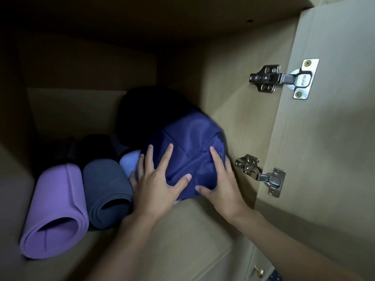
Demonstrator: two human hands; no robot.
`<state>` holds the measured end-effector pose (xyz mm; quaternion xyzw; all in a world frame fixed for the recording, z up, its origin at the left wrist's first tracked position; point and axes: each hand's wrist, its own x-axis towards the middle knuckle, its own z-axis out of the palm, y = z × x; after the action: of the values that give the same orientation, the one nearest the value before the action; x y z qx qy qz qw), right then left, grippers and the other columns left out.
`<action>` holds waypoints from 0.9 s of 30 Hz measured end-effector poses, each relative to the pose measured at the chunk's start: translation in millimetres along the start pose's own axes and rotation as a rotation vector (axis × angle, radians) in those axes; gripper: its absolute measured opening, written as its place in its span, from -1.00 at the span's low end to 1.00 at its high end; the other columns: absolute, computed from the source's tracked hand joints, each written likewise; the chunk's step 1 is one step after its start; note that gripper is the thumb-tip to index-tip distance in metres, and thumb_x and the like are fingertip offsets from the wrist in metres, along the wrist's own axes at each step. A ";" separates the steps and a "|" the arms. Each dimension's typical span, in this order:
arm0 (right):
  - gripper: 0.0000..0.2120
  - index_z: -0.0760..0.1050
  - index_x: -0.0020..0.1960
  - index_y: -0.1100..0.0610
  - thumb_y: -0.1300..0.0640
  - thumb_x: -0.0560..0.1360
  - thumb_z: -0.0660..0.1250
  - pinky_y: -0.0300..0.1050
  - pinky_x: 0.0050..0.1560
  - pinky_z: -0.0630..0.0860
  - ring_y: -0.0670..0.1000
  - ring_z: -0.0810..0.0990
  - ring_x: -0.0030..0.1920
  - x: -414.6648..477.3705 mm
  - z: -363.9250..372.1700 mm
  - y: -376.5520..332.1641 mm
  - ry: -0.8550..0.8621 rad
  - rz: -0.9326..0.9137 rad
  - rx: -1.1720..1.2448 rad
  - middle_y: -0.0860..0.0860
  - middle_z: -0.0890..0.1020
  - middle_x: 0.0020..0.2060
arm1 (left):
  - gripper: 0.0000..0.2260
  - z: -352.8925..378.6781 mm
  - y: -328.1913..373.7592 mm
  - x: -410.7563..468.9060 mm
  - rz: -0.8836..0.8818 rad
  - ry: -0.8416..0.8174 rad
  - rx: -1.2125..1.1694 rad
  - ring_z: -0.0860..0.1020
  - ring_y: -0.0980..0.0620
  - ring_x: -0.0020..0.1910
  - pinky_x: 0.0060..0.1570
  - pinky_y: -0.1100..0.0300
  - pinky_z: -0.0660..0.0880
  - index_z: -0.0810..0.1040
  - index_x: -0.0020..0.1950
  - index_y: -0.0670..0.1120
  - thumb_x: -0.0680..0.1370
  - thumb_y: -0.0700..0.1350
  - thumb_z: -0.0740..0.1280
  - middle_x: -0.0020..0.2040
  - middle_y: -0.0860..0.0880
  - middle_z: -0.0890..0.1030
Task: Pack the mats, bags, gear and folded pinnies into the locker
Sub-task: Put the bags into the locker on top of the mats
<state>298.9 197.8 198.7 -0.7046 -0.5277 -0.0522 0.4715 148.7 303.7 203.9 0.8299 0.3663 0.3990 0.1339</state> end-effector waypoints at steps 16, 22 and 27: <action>-0.12 0.16 0.55 -0.10 0.06 0.38 0.57 -0.61 0.30 0.08 -0.21 0.04 0.52 43.9 6.9 -0.6 0.087 -0.103 0.108 -0.12 -0.05 0.55 | -0.35 5.4 -5.6 10.2 -0.072 0.096 -0.139 0.08 -0.10 0.57 0.46 -0.17 0.15 0.15 0.58 0.22 0.53 0.28 0.25 0.64 0.00 -0.05; 0.11 0.00 0.58 -0.19 0.05 0.26 0.63 -0.60 0.32 0.04 -0.31 -0.18 0.52 25.1 11.6 -7.2 -0.052 -0.151 0.097 -0.25 -0.22 0.55 | -0.37 4.8 -6.6 12.0 -0.081 0.097 -0.160 0.07 -0.11 0.58 0.46 -0.15 0.11 0.15 0.59 0.19 0.56 0.18 0.30 0.64 -0.02 -0.06; 0.11 -0.04 0.60 -0.08 -0.01 0.30 0.62 -0.59 0.34 -0.03 -0.35 -0.25 0.50 44.1 9.1 -19.4 -0.046 -0.198 0.030 -0.21 -0.25 0.55 | -0.21 3.0 -7.2 11.1 -0.070 0.129 -0.250 0.10 -0.05 0.57 0.46 -0.13 0.14 0.11 0.59 0.23 0.39 0.44 0.12 0.64 0.01 -0.02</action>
<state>298.9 235.0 230.7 -0.6428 -0.6064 -0.0743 0.4622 152.0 316.9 204.5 0.7662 0.3502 0.4890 0.2262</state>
